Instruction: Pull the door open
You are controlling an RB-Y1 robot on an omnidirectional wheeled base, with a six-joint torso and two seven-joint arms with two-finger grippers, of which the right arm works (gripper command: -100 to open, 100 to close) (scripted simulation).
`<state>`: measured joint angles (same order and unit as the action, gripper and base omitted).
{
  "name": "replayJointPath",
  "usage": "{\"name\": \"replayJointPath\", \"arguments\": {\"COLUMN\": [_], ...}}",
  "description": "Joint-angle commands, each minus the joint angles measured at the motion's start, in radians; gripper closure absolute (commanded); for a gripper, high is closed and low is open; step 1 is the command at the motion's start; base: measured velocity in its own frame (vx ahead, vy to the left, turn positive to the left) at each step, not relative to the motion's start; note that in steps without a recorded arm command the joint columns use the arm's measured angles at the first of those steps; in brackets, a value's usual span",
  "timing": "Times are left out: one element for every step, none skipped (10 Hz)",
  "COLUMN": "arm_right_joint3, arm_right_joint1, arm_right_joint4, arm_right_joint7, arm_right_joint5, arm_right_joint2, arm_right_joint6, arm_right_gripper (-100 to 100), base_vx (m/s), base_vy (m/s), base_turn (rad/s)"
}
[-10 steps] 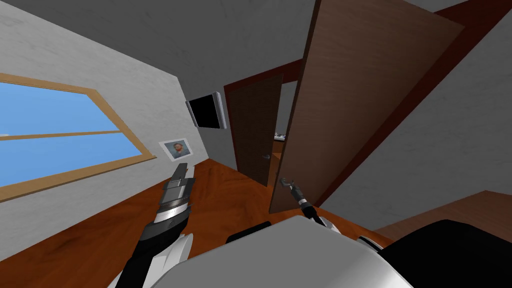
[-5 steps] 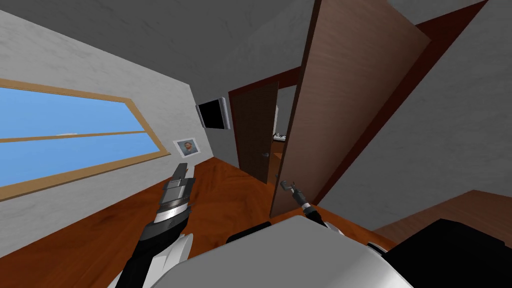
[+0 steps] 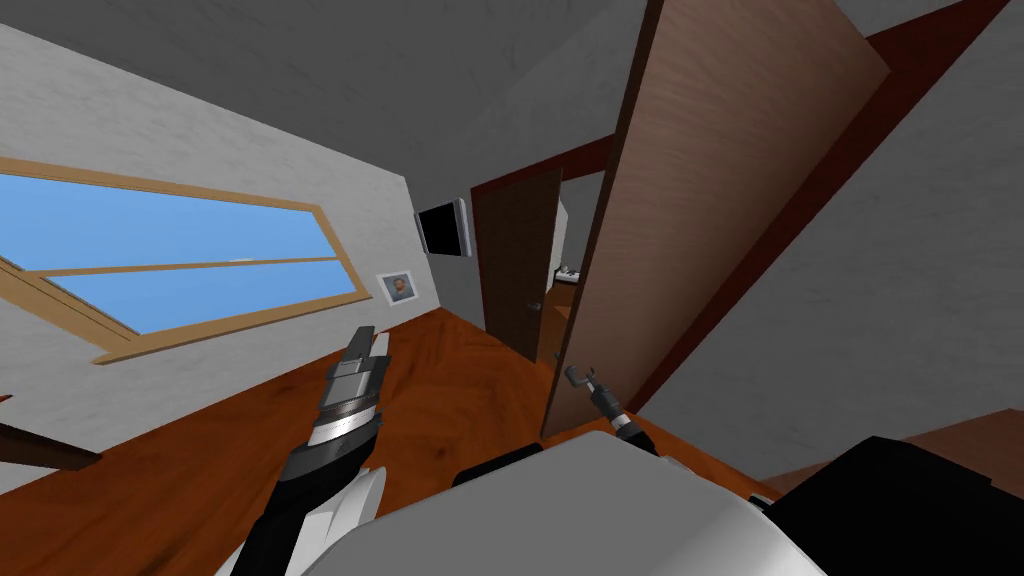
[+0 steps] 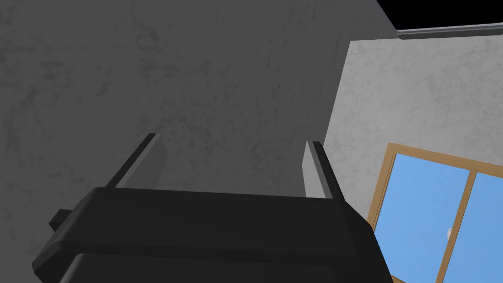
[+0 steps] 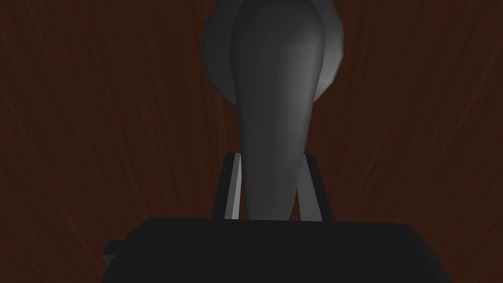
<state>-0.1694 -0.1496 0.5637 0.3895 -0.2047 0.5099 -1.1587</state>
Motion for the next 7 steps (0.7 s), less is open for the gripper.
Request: {"name": "replayJointPath", "arguments": {"arm_right_joint3": [-0.012, -0.018, -0.024, -0.03, -0.017, -0.013, -0.01], "arm_right_joint1": [-0.013, -0.021, -0.029, -0.038, -0.034, -0.023, -0.016], "arm_right_joint4": [-0.006, -0.011, -0.016, -0.021, -0.018, -0.016, -0.016], "arm_right_joint7": [0.007, 0.012, 0.017, 0.022, 0.016, 0.016, 0.016], "arm_right_joint5": [0.003, 0.003, 0.003, 0.003, -0.002, 0.011, 0.017], "arm_right_joint2": [0.0, 0.004, 0.008, 0.012, 0.016, 0.009, 0.005], "arm_right_joint6": [-0.033, -0.051, -0.067, -0.085, -0.072, -0.058, -0.051], "arm_right_gripper": [100, 100, 100, 100, 100, 100, 100], "base_vx": [-0.126, -0.172, -0.186, -0.208, -0.093, -0.156, -0.228], "base_vy": [-0.032, -0.049, -0.066, -0.078, -0.042, -0.031, -0.045], "base_turn": [0.143, 0.197, 0.171, 0.168, 0.029, 0.111, 0.13]}}
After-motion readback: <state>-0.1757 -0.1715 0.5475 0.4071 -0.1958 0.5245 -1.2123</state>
